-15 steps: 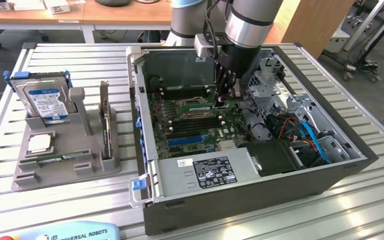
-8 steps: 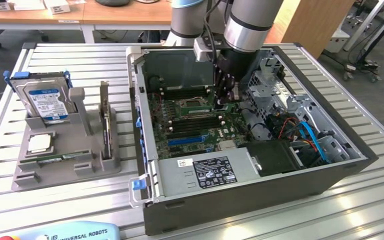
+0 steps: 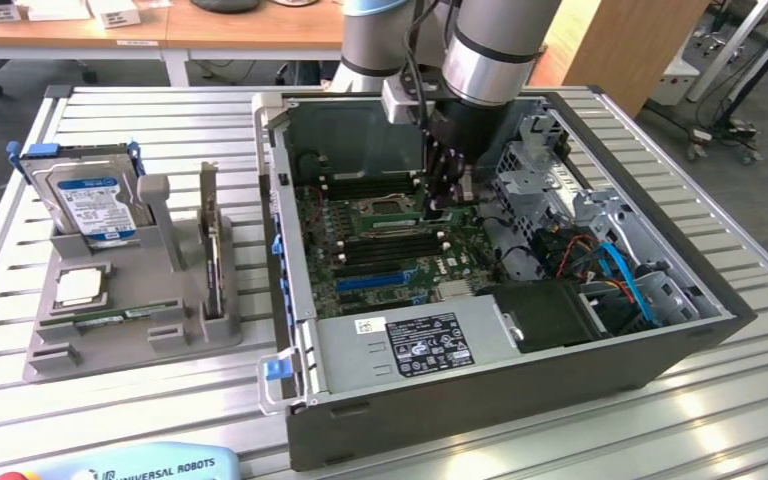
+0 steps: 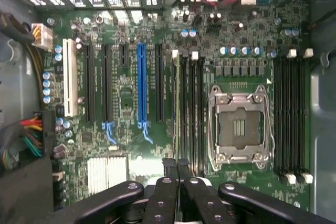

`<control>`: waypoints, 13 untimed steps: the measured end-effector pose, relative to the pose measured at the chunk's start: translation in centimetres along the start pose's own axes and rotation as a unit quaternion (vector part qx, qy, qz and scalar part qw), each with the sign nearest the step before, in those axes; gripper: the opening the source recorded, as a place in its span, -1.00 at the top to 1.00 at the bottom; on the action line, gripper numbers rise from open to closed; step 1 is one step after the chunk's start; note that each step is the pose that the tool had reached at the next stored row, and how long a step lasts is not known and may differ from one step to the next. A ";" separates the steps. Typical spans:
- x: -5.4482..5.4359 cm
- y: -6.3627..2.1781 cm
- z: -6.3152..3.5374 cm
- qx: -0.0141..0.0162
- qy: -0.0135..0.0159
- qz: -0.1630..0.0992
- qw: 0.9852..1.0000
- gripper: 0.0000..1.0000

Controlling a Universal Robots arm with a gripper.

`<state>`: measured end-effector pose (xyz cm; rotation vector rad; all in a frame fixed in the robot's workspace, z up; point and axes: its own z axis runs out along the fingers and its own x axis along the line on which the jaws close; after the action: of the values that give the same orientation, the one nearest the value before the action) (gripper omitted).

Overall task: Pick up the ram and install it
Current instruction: 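Insert the ram into the slot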

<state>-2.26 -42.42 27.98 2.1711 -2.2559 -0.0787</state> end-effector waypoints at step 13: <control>0.0 0.39 0.24 0.000 0.001 -0.013 1.000 0.77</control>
<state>-2.66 -42.42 27.76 2.2003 -2.2260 -0.0785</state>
